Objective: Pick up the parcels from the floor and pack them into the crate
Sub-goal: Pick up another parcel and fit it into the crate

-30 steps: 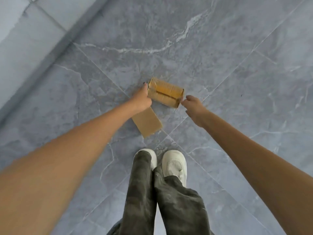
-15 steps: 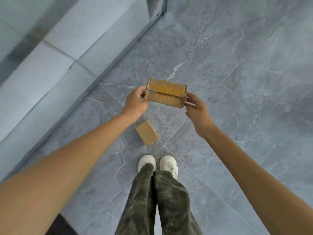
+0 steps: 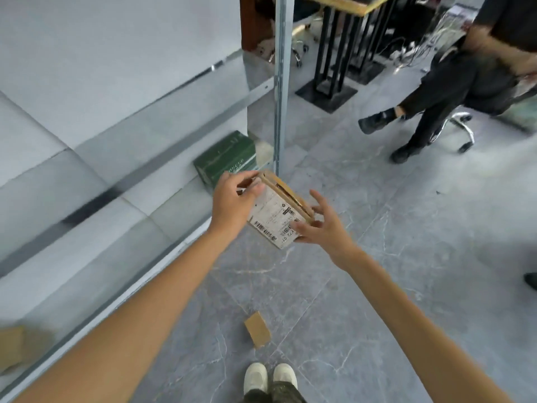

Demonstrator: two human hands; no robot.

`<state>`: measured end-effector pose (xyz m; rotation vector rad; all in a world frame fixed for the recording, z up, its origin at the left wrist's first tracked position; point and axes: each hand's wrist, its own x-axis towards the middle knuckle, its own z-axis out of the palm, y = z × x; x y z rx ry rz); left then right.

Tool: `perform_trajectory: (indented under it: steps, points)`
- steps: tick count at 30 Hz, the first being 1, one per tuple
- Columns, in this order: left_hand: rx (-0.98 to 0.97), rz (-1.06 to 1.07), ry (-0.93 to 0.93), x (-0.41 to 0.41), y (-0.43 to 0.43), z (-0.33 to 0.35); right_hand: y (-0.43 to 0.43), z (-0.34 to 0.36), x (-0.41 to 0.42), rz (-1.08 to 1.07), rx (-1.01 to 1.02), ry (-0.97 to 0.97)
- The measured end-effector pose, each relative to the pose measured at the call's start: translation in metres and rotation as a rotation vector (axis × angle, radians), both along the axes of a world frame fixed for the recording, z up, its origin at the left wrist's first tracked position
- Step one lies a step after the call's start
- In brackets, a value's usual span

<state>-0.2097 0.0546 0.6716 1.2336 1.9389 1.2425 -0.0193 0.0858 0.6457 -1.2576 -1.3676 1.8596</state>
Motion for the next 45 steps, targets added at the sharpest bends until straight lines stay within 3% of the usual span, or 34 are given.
perform_trajectory:
  steps: [5, 9, 12, 15, 19, 23, 26, 29, 33, 38, 42, 45]
  points:
    - [0.136, -0.101, -0.061, -0.002, -0.01, 0.13, -0.018, 0.099, 0.004, -0.069, -0.06, 0.218]
    - [0.205, -0.044, -0.116, 0.003, -0.042, 0.188, -0.043, 0.157, 0.004, -0.051, -0.027, 0.381]
    - [0.238, -0.168, -0.257, 0.01, -0.066, 0.21, -0.054, 0.192, 0.001, -0.013, 0.043, 0.371]
    - [0.26, -0.112, -0.357, 0.002, -0.081, 0.234, -0.062, 0.219, 0.001, 0.038, 0.13, 0.3]
    - [0.153, -0.134, -0.39, -0.022, -0.097, 0.252, -0.069, 0.239, -0.002, 0.096, 0.216, 0.244]
    - [0.0, -0.242, -0.478, -0.037, -0.122, 0.253, -0.071, 0.25, -0.005, 0.006, 0.303, 0.221]
    - [-0.169, -0.323, -0.453, -0.042, -0.143, 0.244, -0.073, 0.249, -0.007, -0.038, 0.287, 0.34]
    - [-0.111, -0.22, -0.582, -0.035, -0.153, 0.228, -0.077, 0.246, -0.014, -0.084, 0.259, 0.413]
    - [0.072, -0.068, -0.786, -0.014, -0.162, 0.214, -0.095, 0.235, -0.034, -0.011, 0.274, 0.272]
    - [0.104, -0.08, -0.763, 0.017, -0.176, 0.207, -0.114, 0.235, -0.057, 0.08, 0.208, 0.396]
    - [0.172, 0.004, -0.632, 0.002, -0.183, 0.21, -0.109, 0.241, -0.058, 0.101, 0.239, 0.347]
    - [0.167, -0.088, -0.435, -0.016, -0.191, 0.219, -0.107, 0.242, -0.059, 0.139, 0.227, 0.316]
